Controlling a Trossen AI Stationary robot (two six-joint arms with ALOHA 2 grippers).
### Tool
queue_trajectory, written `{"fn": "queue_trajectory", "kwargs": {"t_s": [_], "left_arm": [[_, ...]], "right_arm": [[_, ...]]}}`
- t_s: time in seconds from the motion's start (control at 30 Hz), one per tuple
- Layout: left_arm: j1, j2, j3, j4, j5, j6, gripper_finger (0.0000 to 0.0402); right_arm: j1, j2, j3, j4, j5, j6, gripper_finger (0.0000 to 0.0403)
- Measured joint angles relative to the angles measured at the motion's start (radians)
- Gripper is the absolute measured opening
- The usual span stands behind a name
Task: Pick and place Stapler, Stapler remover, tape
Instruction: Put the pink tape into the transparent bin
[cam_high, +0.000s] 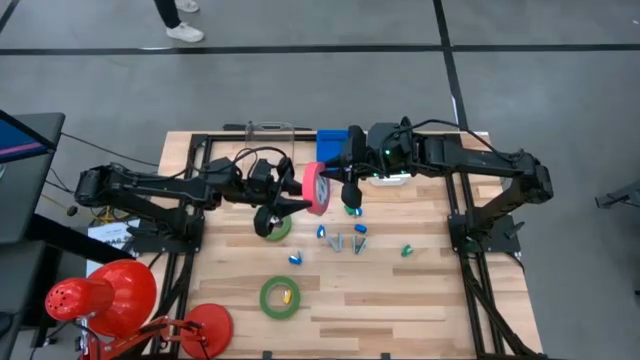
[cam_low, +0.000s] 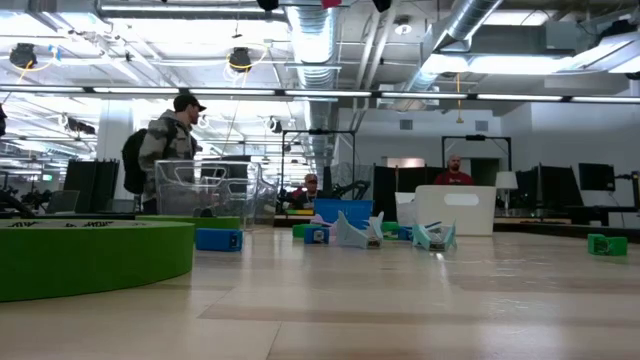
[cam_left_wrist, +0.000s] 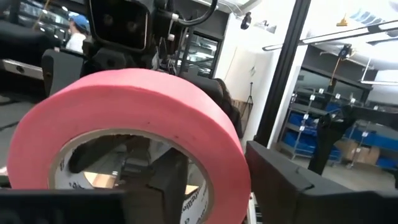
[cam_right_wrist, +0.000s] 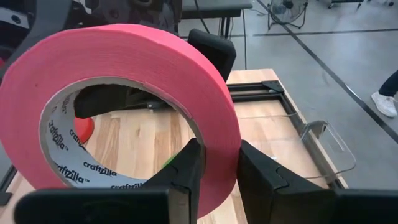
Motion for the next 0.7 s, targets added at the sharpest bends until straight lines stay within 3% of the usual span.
{"fn": "queue_trajectory", "kwargs": {"t_s": [0.23, 0.53, 0.7], "left_arm": [[0.000, 0.000, 0.000, -0.003, 0.004, -0.013, 0.0110], [0.000, 0.000, 0.000, -0.003, 0.005, -0.034, 0.0102], [0.000, 0.000, 0.000, -0.004, 0.012, -0.039, 0.0102]], "right_arm": [[0.000, -0.001, 0.000, 0.002, 0.001, -0.005, 0.0072], [0.000, -0.001, 0.000, 0.002, 0.002, -0.003, 0.0074], [0.008, -0.001, 0.000, 0.005, 0.004, 0.006, 0.0103]]}}
